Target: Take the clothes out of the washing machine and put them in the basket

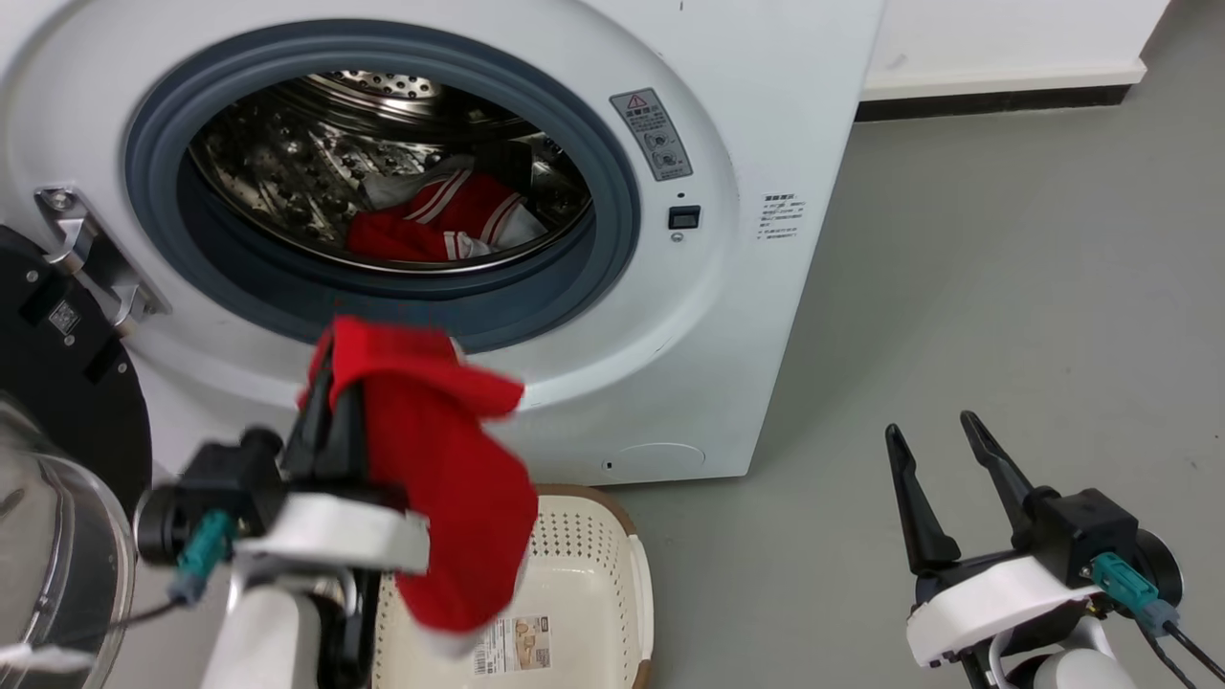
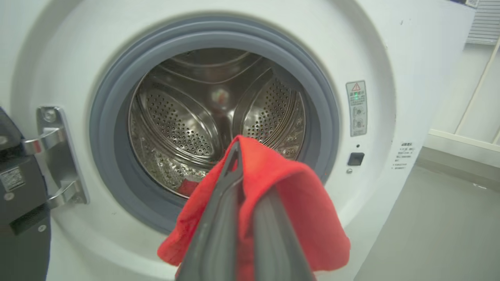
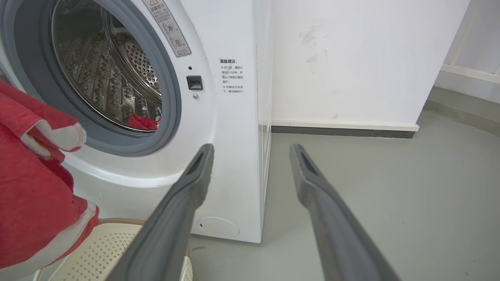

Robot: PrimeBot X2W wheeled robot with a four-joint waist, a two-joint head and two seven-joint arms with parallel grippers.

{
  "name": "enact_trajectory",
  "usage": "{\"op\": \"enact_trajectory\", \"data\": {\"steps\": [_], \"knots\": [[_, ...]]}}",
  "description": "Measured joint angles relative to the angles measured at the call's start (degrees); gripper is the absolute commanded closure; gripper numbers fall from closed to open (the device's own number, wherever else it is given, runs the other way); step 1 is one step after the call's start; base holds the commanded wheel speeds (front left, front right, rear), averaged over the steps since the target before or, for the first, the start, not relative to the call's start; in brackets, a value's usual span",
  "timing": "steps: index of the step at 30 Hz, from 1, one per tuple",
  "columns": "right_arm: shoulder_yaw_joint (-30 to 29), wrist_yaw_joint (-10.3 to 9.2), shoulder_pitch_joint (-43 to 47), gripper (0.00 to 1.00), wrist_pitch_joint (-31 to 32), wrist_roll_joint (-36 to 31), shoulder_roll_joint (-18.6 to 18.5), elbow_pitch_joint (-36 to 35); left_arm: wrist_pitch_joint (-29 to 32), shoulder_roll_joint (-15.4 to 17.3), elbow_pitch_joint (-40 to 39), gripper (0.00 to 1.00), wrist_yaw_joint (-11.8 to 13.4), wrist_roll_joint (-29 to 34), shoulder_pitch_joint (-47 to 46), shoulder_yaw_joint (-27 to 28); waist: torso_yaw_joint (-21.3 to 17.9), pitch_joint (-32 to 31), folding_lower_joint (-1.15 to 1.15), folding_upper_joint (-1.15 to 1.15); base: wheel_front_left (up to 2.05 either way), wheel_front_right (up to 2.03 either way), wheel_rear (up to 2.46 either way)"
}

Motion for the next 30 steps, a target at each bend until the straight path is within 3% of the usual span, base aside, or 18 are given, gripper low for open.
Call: {"op": "enact_trajectory", "data": {"steps": [5,12,30], "knots": [[-0.9,0.0,0.3,0.0,0.8,-0.5,0.0,-1.6,0.8,-1.4,1.4,1.0,2.4,0.0,8.3,-1.6,1.2,1.4,0.0,0.0,0.0,0.0,0.0],[-0.9,0.0,-1.3,0.0,0.9,-0.7,0.0,-2.9,-0.1,-2.9,12.1,1.0,3.4,-2.5,9.1,-3.4,1.9,5.6,0.02,0.0,0.0,0.0,0.0],[1.3,0.0,-11.0,0.0,-1.7,-0.6,0.0,-2.0,-1.0,-3.4,46.9,1.0,3.0,-5.0,-15.7,-3.9,0.4,24.2,0.04,0.0,0.0,0.0,0.0]]}}
